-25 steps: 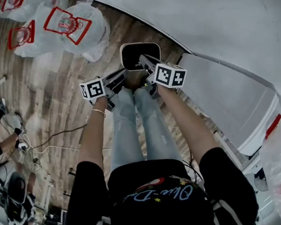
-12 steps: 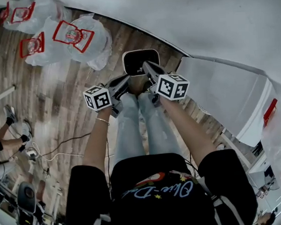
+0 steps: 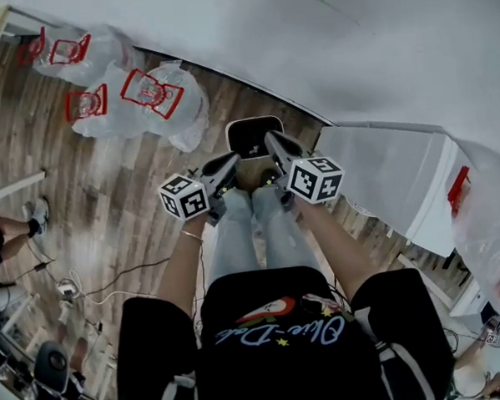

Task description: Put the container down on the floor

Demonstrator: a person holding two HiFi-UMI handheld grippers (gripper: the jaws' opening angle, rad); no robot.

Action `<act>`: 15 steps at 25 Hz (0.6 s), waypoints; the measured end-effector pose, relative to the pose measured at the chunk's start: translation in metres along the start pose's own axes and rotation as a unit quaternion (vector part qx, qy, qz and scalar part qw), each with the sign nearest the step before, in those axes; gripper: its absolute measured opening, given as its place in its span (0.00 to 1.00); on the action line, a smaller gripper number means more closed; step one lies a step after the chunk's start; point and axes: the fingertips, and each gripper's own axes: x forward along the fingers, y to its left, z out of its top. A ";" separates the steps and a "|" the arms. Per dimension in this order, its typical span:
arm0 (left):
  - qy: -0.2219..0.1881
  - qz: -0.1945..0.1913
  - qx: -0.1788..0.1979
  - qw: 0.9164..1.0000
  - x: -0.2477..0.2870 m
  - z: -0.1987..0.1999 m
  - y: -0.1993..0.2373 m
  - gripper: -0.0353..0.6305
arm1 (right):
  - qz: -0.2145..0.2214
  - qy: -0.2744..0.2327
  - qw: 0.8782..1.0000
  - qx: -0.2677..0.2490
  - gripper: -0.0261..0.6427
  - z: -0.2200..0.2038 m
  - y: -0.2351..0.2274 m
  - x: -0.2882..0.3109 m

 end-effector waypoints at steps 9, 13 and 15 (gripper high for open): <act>0.014 0.000 0.128 0.992 -0.014 0.039 -0.071 0.07 | 0.013 -0.033 0.997 -0.071 0.04 0.042 0.048 -0.046; 0.010 0.006 0.176 0.984 -0.021 0.058 -0.104 0.07 | 0.015 -0.046 0.993 -0.107 0.04 0.057 0.066 -0.070; 0.005 0.008 0.186 0.983 -0.024 0.068 -0.120 0.07 | 0.017 -0.056 0.991 -0.120 0.04 0.066 0.075 -0.082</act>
